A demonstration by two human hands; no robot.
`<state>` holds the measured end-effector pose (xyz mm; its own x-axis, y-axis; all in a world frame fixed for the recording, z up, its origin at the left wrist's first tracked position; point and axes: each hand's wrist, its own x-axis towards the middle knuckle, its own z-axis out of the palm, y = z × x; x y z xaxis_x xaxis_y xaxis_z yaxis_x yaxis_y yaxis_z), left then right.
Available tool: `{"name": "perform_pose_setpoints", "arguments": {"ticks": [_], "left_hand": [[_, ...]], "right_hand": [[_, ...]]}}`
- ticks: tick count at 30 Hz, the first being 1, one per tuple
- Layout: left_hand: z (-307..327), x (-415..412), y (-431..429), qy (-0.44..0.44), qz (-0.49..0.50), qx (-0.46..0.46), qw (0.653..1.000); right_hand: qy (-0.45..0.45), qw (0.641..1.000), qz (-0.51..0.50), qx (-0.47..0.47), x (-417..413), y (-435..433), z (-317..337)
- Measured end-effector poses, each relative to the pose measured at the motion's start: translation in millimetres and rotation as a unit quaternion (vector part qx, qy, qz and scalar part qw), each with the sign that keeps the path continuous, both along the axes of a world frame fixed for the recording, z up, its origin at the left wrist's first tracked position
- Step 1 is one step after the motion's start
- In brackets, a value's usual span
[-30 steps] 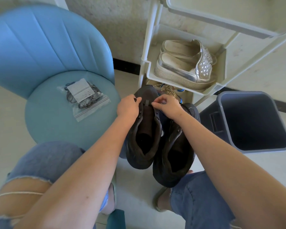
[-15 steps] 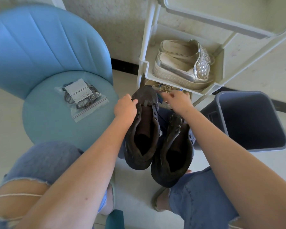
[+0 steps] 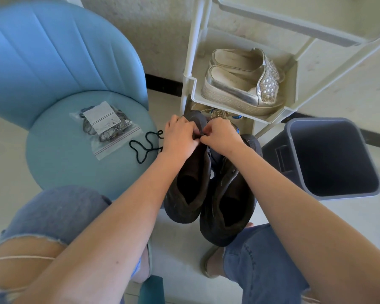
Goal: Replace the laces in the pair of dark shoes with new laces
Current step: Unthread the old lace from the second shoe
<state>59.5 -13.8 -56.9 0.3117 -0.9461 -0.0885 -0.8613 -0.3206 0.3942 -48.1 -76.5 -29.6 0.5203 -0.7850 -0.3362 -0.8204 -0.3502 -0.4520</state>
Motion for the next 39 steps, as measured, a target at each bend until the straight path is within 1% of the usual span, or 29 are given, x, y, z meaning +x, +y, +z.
{"name": "perform_pose_setpoints", "arguments": {"ticks": [6,10,13,15,16,18,20,21,22,23,24,25,26,27,29,31,32,33,34,35,36,37,38,39], "left_hand": [[1.5,-4.7,-3.9,-0.003,0.012,-0.025,1.0],[-1.4,-5.3,-7.3,0.004,0.008,-0.024,1.0],[-4.1,-7.0,-9.8,-0.018,0.001,-0.006,1.0],[-7.2,-5.0,-11.4,-0.008,0.001,-0.009,1.0],[-8.9,-4.0,-10.3,0.018,0.021,-0.02,0.999],[-12.1,-2.2,-5.7,0.104,0.118,-0.055,0.986],[-11.6,-2.5,-2.3,0.208,0.233,-0.079,0.947],[-9.5,-3.6,-1.3,0.247,0.267,-0.08,0.928],[-8.2,-4.7,-1.0,0.256,0.27,-0.075,0.925],[-8.5,-6.3,-1.9,0.224,0.233,-0.065,0.944],[-7.8,-8.3,-1.1,0.177,0.168,-0.056,0.968],[-7.3,-10.0,0.7,0.139,0.092,-0.048,0.985],[-7.3,-10.3,1.5,0.121,0.035,-0.04,0.991],[-6.9,-9.3,1.1,0.106,0.007,-0.032,0.994],[-7.1,-5.7,-0.8,0.092,0.015,-0.031,0.995],[-6.3,-5.1,-2.8,0.091,0.049,-0.04,0.994],[-5.1,-6.7,-3.2,0.11,0.081,-0.052,0.989],[-7.7,-7.0,-3.4,0.153,0.135,-0.063,0.977],[-10.6,-5.5,-4.2,0.233,0.218,-0.078,0.945],[-10.2,-1.8,-6.5,0.334,0.318,-0.083,0.884],[-6.6,3.2,-8.1,0.447,0.409,-0.084,0.791],[-7.0,7.6,-9.2,0.517,0.455,-0.085,0.72],[-6.4,10.0,-10.2,0.535,0.452,-0.069,0.71],[-5.0,10.2,-12.4,0.485,0.395,-0.042,0.779]], "right_hand": [[-0.062,0.996,-0.06,0.035,-9.2,-0.2,1.3],[-0.069,0.994,-0.073,0.047,-9.5,1.3,-2.3],[-0.061,0.995,-0.068,0.05,-9.0,1.0,-3.4],[-0.072,0.991,-0.079,0.075,-11.0,-0.4,-4.0],[-0.078,0.989,-0.09,0.094,-12.3,0.1,-4.0],[-0.078,0.985,-0.102,0.114,-13.1,1.1,-3.2],[-0.083,0.984,-0.105,0.119,-13.3,1.9,-2.1],[-0.087,0.983,-0.108,0.121,-13.4,2.3,-1.6],[-0.091,0.982,-0.111,0.121,-14.0,2.7,-1.4],[-0.099,0.981,-0.115,0.119,-14.9,3.2,-1.0],[-0.106,0.981,-0.116,0.113,-15.4,4.1,-0.7],[-0.11,0.982,-0.114,0.103,-15.0,4.7,-0.3],[-0.109,0.984,-0.108,0.091,-14.3,4.7,-0.3],[-0.105,0.986,-0.101,0.081,-13.6,5.0,-0.3],[-0.099,0.987,-0.098,0.076,-12.5,5.2,0.1],[-0.096,0.985,-0.109,0.091,-13.0,5.2,-0.2],[-0.096,0.984,-0.116,0.1,-13.4,5.4,-0.1],[-0.097,0.982,-0.121,0.11,-13.7,6.0,0.7],[-0.098,0.981,-0.123,0.116,-13.6,6.4,1.4],[-0.095,0.981,-0.123,0.118,-13.3,6.0,2.1],[-0.091,0.981,-0.123,0.118,-12.6,5.6,2.1],[-0.084,0.982,-0.124,0.116,-11.8,5.4,2.2],[-0.078,0.983,-0.126,0.113,-10.7,5.3,2.4],[-0.072,0.984,-0.125,0.105,-9.7,5.2,2.1]]}}
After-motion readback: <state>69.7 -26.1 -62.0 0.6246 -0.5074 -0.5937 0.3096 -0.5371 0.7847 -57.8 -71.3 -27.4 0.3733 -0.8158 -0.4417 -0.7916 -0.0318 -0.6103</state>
